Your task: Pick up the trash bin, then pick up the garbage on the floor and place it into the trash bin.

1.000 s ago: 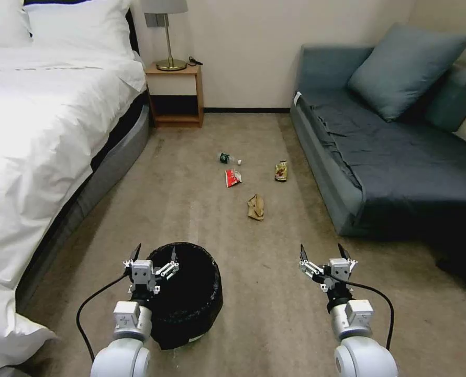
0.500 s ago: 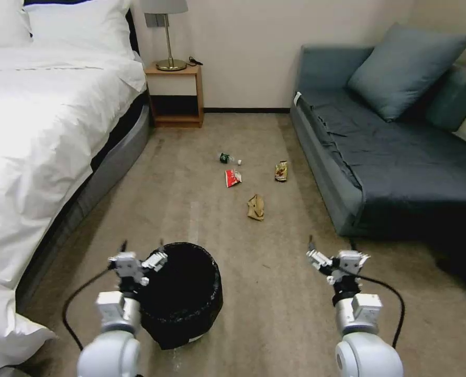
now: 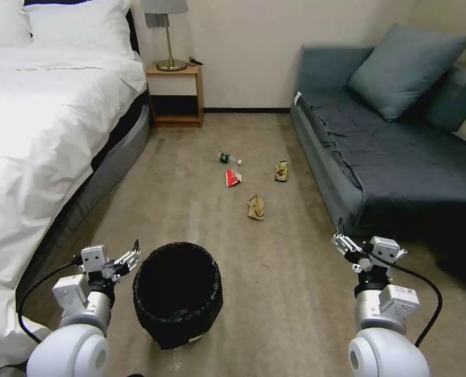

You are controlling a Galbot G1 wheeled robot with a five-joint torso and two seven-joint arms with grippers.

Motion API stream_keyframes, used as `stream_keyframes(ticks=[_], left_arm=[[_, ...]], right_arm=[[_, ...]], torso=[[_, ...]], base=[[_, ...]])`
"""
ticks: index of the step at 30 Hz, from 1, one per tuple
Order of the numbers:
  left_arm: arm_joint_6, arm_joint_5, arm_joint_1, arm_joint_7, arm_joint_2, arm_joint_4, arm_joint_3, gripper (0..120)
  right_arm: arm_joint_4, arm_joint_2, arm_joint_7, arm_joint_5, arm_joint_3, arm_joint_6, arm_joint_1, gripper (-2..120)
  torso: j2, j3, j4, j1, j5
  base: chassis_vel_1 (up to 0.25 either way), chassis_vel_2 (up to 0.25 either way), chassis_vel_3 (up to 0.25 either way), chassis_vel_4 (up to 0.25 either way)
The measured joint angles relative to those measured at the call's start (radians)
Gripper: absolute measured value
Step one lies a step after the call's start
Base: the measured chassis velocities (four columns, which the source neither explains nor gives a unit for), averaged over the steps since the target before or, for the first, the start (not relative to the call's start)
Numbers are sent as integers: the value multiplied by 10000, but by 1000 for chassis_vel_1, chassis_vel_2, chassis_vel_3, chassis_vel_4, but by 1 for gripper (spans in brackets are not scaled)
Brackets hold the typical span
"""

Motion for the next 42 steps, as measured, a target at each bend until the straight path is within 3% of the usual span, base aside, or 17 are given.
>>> stream_keyframes(ticks=[3, 13, 25, 34, 42], left_arm=[[140, -610, -411, -212, 375, 823, 280, 100], [87, -788, -792, -247, 535, 2428, 1018, 100], [29, -900, -735, -460, 545, 2849, 1313, 99], [-55, -1704, -805, -744, 618, 3216, 1436, 94], [-75, -1864, -814, -756, 567, 3276, 1533, 64]], right_arm=[[25, 35, 25, 0, 4, 0, 0, 100], [12, 90, 22, -17, -66, -47, 149, 100], [-100, 120, 13, -18, -62, -41, 264, 100], [-210, 180, 17, -37, -64, 22, 365, 100], [-299, 172, 56, -40, -61, 91, 446, 100]], torso=[[-1, 0, -1, 0, -1], [0, 1, -1, 0, 2], [-1, 1, -1, 0, 2], [0, 0, 0, 0, 6], [1, -1, 1, 0, 7]], base=[[0, 0, 0, 0], [0, 0, 0, 0], [0, 0, 0, 0], [0, 0, 0, 0], [0, 0, 0, 0]])
